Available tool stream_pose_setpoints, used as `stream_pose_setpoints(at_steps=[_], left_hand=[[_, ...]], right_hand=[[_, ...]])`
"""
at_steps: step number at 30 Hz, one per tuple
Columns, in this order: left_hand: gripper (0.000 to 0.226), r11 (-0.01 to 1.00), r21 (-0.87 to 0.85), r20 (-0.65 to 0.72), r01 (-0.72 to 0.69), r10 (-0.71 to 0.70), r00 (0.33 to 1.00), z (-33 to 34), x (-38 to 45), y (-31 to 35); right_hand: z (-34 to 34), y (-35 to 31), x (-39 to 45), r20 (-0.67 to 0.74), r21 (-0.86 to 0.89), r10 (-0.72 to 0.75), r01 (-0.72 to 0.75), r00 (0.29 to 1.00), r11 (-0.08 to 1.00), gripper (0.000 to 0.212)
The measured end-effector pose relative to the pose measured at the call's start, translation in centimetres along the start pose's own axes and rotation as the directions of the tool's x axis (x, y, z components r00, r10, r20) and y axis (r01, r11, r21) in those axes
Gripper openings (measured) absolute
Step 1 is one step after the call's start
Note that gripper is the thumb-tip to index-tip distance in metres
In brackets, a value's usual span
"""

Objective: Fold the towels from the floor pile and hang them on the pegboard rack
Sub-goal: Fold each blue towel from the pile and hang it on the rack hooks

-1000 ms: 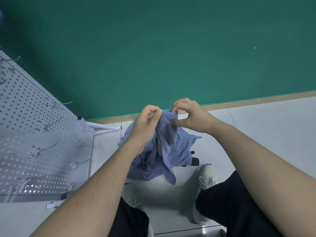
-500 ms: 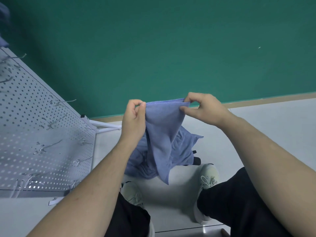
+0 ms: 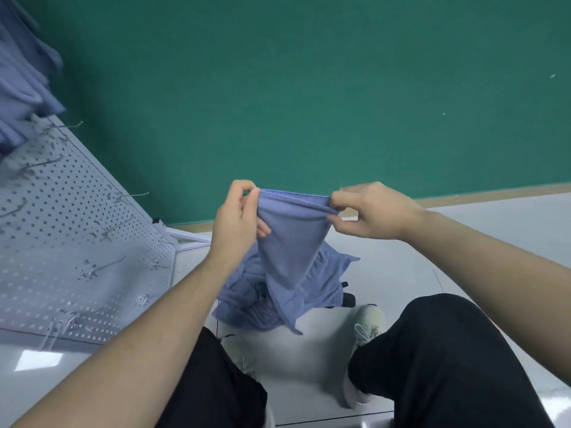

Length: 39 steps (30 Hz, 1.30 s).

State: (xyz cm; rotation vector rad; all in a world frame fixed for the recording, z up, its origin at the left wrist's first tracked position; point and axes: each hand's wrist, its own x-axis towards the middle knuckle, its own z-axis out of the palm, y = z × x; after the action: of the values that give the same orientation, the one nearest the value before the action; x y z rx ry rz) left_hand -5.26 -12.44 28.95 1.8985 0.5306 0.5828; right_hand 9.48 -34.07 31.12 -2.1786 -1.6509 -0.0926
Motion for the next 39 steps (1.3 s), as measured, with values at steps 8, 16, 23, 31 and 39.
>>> stream_pose_setpoints(at_steps=[8, 16, 23, 31, 39], left_hand=[[0.015, 0.994, -0.113, 0.048, -0.008, 0.013, 0.999, -3.0, 0.9, 8.0], [0.009, 0.977, -0.208, 0.148, -0.046, 0.079, 0.986, -7.1, 0.4, 17.1], [0.015, 0.963, -0.249, 0.101, -0.1, 0.129, 0.987, -9.7, -0.8, 23.8], [0.015, 0.966, -0.129, 0.052, -0.223, 0.232, 0.971, -10.5, -2.7, 27.0], [0.023, 0.964, -0.265, -0.012, -0.033, 0.031, 0.999, -8.4, -4.5, 27.0]], right_hand=[[-8.6, -3.0, 1.3, -0.055, 0.111, 0.126, -0.12, 0.99, 0.987, 0.015], [-17.5, -7.4, 3.7, -0.145, 0.486, 0.291, -0.188, 0.946, 0.853, 0.037], [-24.2, -11.2, 4.1, -0.093, 0.671, 0.425, -0.259, 0.9, 0.695, 0.041], [-26.4, -14.5, 3.3, 0.008, 0.741, 0.529, -0.36, 0.849, 0.567, 0.017], [-23.1, -16.6, 4.3, -0.125, 0.769, 0.691, -0.37, 0.712, 0.521, 0.025]])
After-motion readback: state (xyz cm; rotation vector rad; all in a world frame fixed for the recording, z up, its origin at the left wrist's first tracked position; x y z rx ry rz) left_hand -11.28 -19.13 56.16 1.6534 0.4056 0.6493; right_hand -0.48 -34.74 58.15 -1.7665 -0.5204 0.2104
